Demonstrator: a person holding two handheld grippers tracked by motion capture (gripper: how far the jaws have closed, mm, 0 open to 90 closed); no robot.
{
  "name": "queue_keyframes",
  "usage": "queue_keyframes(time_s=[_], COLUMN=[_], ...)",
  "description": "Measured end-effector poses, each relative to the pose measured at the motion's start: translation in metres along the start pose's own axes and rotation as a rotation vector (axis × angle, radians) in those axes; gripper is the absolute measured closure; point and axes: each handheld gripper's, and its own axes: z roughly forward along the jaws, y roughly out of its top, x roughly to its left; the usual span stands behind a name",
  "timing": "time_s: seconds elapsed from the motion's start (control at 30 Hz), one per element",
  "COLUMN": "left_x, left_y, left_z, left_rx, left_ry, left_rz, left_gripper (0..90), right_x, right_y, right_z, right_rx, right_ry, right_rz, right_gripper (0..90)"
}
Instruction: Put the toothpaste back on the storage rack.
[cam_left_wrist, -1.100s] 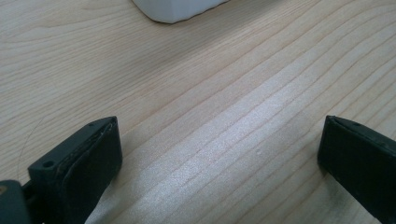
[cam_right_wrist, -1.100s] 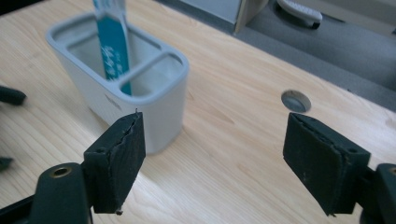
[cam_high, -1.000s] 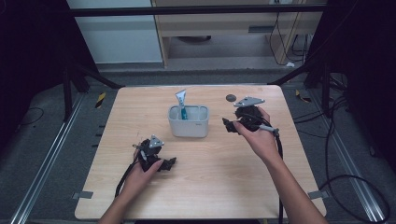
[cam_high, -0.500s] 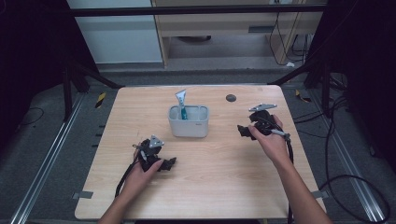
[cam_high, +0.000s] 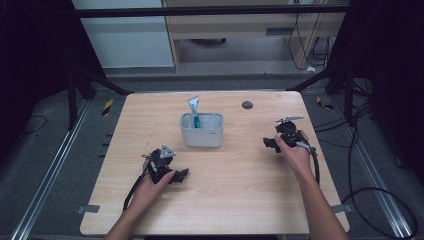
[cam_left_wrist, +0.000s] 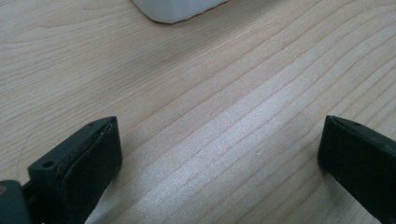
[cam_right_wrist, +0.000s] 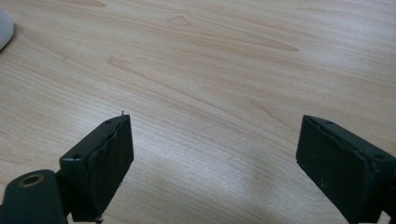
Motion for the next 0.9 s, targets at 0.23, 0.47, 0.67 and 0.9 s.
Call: queue_keyframes(time_s=[0.23,0.47,0.67,0.9], left_x=[0.000,0.000,0.000,0.000], left_y=[0.000,0.000,0.000,0.000], left_z=[0.000,0.000,0.000,0.000], left_rx=[0.000,0.000,0.000,0.000], left_ry=[0.000,0.000,0.000,0.000], left_rz=[0.000,-0.002,-0.002,-0.003], left_gripper=[0.0,0.0,0.0,0.0], right_x=[-0.010,-0.021,-0.021,-0.013], right_y=[-0.006,-0.011,-0.017,-0.021], right_z=[0.011,0.022,0.029,0.033], right_rx=[-0.005,-0.016,-0.051,-0.081], right_ry=[-0.032,-0.052,-0.073,-0.108], right_rz=[0.033,0.072,0.092,0.080], right_gripper=[11.4,11.3,9.1,4.0])
